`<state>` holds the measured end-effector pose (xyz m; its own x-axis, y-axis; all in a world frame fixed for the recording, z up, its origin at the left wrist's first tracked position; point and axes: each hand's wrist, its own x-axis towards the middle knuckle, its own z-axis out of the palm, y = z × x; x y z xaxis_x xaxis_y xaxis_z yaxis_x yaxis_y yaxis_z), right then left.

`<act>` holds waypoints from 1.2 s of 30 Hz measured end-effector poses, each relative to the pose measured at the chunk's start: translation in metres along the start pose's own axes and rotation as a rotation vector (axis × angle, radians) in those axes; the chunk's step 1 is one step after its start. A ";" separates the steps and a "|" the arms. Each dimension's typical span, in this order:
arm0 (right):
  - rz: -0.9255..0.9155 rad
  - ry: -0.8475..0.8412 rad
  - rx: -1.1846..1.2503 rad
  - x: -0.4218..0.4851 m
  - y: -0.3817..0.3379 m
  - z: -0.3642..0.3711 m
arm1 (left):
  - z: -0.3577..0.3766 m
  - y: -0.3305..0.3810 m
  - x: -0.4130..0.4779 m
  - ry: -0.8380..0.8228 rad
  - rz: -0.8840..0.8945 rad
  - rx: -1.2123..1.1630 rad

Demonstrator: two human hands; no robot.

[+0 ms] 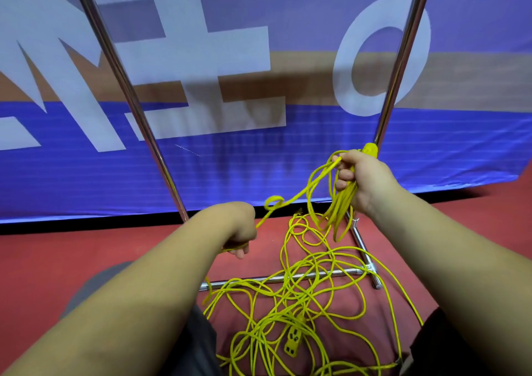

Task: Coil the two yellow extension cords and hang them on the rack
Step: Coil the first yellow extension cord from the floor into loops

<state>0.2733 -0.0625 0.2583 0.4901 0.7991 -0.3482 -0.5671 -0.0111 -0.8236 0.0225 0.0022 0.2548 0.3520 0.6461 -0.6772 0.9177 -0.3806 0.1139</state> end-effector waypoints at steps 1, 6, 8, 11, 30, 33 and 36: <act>0.029 -0.012 0.035 -0.003 -0.002 0.002 | 0.001 0.001 0.005 0.065 -0.022 -0.094; 0.073 0.011 0.108 -0.006 -0.004 0.002 | -0.016 -0.009 0.025 0.530 0.191 -0.993; 0.036 0.044 0.034 -0.002 -0.002 0.000 | -0.027 -0.014 0.017 0.673 0.337 -0.905; -0.060 0.097 -0.095 0.004 0.002 -0.005 | -0.039 -0.017 -0.002 0.853 0.541 -0.531; -0.219 0.061 -0.514 0.000 0.023 0.002 | -0.017 0.036 -0.059 0.513 0.752 -1.013; -0.134 0.003 -0.539 -0.004 0.029 0.005 | -0.019 0.039 -0.068 0.248 0.814 -1.358; -0.034 0.017 -0.560 -0.006 0.032 0.007 | -0.023 0.037 -0.074 0.230 0.870 -1.404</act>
<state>0.2477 -0.0632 0.2367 0.5149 0.7949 -0.3209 -0.1148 -0.3070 -0.9448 0.0345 -0.0447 0.3259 0.7135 0.6999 0.0338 -0.1575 0.1132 0.9810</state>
